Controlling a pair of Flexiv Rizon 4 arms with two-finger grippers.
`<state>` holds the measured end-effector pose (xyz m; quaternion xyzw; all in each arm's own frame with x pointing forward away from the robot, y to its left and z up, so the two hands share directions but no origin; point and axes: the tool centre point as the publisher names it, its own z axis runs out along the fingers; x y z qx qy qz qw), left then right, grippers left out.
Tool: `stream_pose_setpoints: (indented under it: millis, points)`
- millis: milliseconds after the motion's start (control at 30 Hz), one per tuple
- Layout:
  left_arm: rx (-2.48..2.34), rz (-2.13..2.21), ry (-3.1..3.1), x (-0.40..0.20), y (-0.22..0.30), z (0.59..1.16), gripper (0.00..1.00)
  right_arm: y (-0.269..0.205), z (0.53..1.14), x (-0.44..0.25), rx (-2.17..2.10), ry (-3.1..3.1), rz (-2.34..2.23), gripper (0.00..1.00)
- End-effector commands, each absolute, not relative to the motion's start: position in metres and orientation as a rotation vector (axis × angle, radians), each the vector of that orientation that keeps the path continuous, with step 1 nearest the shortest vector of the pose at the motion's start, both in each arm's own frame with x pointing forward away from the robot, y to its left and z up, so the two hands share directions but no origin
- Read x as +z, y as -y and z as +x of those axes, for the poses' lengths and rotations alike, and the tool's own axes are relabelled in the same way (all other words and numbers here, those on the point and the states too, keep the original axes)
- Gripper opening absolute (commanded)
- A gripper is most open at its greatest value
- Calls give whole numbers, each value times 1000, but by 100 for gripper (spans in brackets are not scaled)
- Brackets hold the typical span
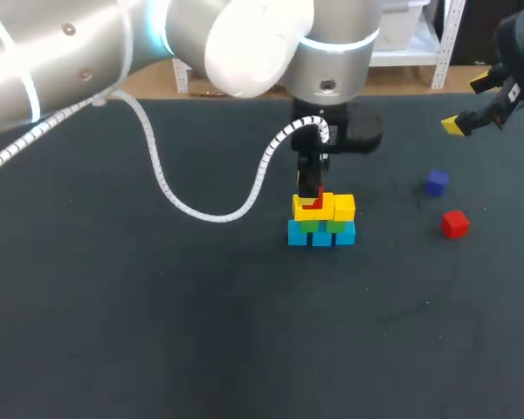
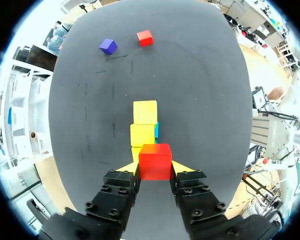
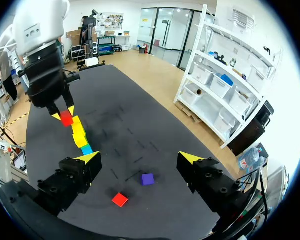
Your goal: Place the blue cubes, place green cubes on the blue cubes, place the yellow cubes on the green cubes, then place the red cubes on the yellow cubes, and place purple cube on the red cubes.
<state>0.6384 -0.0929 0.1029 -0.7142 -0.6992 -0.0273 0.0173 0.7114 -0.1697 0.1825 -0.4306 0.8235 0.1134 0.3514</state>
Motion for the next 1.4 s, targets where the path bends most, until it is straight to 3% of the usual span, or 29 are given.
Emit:
stream_pose_setpoints:
  millis: [33, 700, 833, 1400]
  points:
    - [-79, -2213, 2161, 101, 97, 644, 0, 170, 711, 183, 295, -2131, -1115, 100]
    - [-102, -2219, 2158, 95, 102, 648, 0, 170, 711, 183, 295, -2131, -1115, 100]
    - [-107, -2213, 2159, 94, 102, 649, 14, 170, 711, 183, 295, -2131, -1115, 100]
    - [-121, -2198, 2175, 90, 102, 652, 28, 170, 711, 183, 295, -2131, -1115, 100]
